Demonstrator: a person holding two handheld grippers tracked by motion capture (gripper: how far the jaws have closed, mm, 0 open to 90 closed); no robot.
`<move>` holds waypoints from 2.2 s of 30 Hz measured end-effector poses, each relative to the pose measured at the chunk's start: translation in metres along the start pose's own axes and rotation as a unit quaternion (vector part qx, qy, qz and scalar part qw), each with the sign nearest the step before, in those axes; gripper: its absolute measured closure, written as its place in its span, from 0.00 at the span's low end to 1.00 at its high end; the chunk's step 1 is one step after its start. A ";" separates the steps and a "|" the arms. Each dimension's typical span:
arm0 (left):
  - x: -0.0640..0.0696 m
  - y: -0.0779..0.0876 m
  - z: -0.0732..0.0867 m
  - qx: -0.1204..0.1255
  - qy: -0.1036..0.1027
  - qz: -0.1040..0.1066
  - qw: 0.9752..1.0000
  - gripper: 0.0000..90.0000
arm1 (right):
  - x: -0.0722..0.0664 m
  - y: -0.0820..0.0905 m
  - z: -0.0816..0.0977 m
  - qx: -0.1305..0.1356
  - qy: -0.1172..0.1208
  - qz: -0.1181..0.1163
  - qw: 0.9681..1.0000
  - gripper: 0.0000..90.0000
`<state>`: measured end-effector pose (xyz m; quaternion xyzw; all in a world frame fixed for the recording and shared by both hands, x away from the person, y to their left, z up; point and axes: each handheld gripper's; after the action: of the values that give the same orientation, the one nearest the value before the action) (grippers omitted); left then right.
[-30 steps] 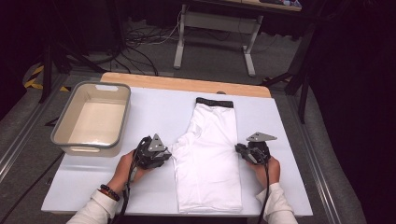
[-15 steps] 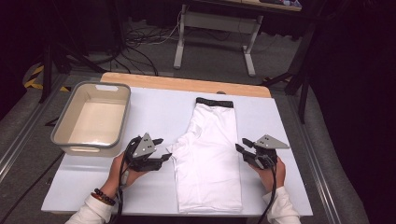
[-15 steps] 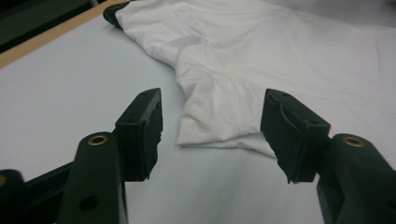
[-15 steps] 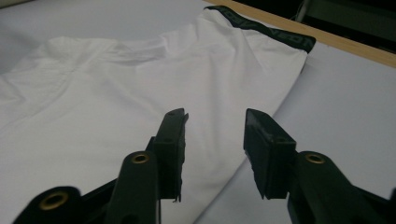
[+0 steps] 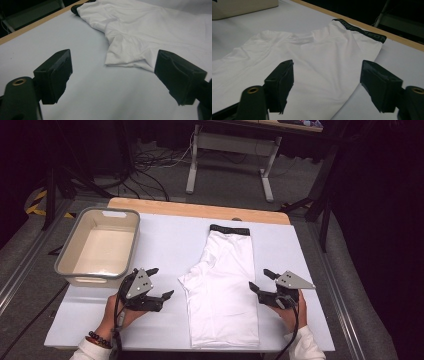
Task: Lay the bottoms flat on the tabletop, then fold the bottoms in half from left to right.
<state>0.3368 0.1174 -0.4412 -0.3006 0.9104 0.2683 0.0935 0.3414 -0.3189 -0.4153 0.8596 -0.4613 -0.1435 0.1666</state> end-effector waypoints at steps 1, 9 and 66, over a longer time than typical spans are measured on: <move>0.002 0.002 0.001 -0.001 0.000 0.000 1.000 0.15 | 0.000 0.002 0.001 0.003 0.000 -0.001 1.000 0.26; 0.016 0.018 0.016 -0.017 0.015 -0.002 1.000 0.12 | 0.002 0.017 0.018 -0.014 -0.008 -0.004 1.000 0.16; -0.072 -0.177 -0.057 -0.110 0.091 0.040 0.989 0.25 | 0.078 -0.114 -0.046 -0.090 -0.109 0.057 0.988 0.33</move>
<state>0.4998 0.0023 -0.4464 -0.2958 0.8915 0.3413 -0.0343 0.4864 -0.3185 -0.4289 0.7924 -0.5106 -0.2675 0.1998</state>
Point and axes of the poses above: each handheld gripper's, and its own axes: y roughly backward along the jaws, z roughly out of its underside, x roughly to its right, and after that the axes turned 14 degrees about -y, right-handed
